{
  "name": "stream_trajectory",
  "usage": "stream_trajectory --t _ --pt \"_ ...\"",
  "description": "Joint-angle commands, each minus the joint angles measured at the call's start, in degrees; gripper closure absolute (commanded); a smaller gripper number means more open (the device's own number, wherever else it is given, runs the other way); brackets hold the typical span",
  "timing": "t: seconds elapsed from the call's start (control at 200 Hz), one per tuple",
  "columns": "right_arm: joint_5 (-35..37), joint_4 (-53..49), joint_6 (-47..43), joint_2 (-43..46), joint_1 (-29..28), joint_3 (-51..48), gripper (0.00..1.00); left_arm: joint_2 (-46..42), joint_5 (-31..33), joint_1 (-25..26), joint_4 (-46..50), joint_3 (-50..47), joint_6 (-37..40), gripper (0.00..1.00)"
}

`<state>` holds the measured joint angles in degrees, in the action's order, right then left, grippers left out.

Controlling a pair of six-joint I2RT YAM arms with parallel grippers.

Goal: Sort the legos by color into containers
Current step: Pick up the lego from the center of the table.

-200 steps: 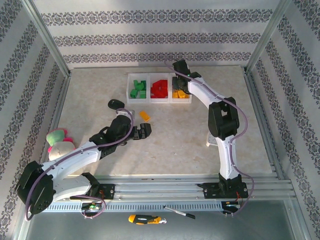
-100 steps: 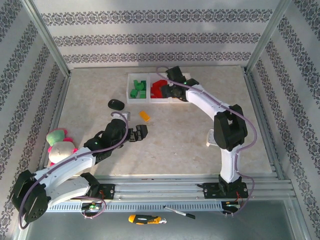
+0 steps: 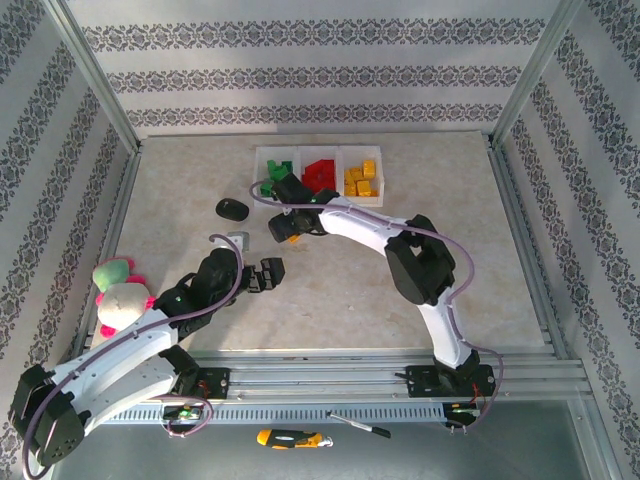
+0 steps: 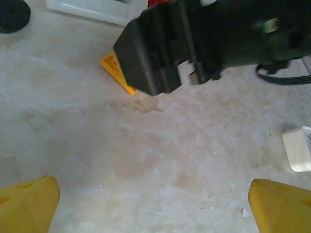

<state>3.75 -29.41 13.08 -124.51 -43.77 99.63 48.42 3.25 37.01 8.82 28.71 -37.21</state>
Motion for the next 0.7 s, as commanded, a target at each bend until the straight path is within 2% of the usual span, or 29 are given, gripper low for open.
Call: stream_trajectory --t 0.0,0.205,0.4,0.575,0.695 --pt "1.29 -3.04 -1.27 -2.93 -0.09 3.08 0.28 -1.07 0.62 -0.36 1.89 -1.01 1.21 0.01" --pt "1.85 -4.89 -1.91 -7.09 0.19 6.31 0.35 -0.88 0.50 -0.34 1.44 -1.02 1.37 0.01" --pt "0.95 -5.76 -1.40 -9.77 0.73 8.29 0.47 -0.46 0.16 -0.44 0.86 -1.04 1.35 0.01" --pt "1.16 -6.74 -1.22 -11.36 1.06 9.54 0.51 -0.29 0.12 -0.45 0.68 -1.05 1.49 0.01" --pt "1.39 -7.98 -1.02 -11.03 1.14 9.98 0.63 -0.26 0.10 -0.41 0.68 -1.02 1.54 0.01"
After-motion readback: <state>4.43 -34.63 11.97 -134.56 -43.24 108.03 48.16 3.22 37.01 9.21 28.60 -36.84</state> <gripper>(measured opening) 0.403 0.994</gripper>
